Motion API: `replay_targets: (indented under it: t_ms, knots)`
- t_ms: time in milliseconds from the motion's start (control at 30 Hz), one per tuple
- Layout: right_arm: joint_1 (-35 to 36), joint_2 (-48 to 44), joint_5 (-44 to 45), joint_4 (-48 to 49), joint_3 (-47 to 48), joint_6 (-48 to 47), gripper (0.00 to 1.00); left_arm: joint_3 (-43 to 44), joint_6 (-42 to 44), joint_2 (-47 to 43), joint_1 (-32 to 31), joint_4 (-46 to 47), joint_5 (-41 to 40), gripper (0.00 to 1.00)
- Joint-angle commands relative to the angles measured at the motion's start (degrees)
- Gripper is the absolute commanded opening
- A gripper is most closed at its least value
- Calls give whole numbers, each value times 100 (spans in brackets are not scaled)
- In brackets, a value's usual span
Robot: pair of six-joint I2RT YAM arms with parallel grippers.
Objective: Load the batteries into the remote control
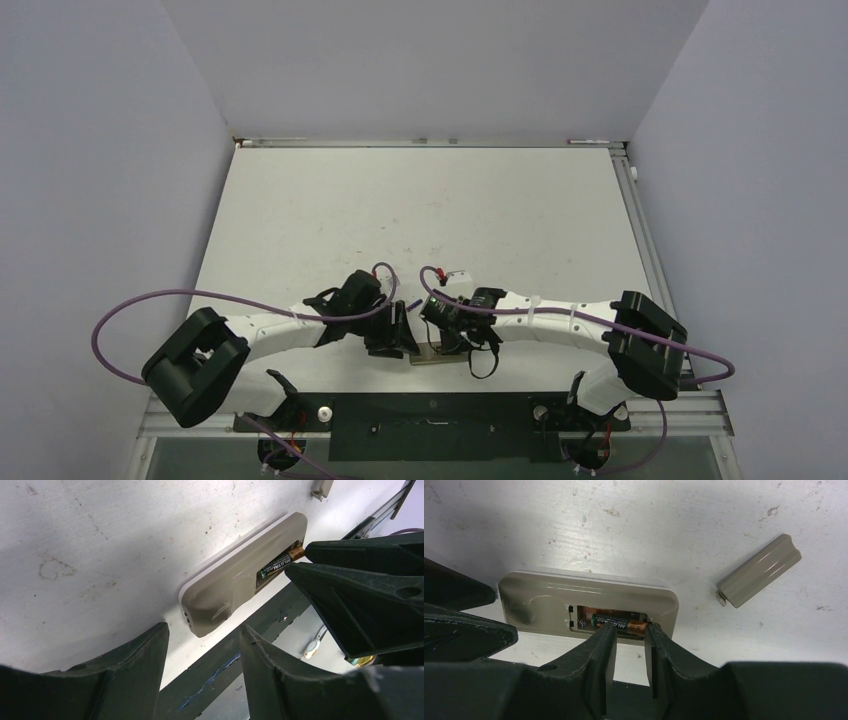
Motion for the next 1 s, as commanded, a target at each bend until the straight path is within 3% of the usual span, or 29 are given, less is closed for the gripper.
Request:
replay_targets:
  t_ms: [0, 333, 967]
  knots:
    - [-13, -292, 38, 126, -71, 51, 28, 11, -30, 104, -28, 326, 114, 49]
    - [-13, -283, 34, 166, -89, 51, 28, 24, -65, 299, -123, 460, 124, 41]
    - [-4, -224, -56, 232, -116, 13, 22, -33, -110, 303, -155, 623, 99, 38]
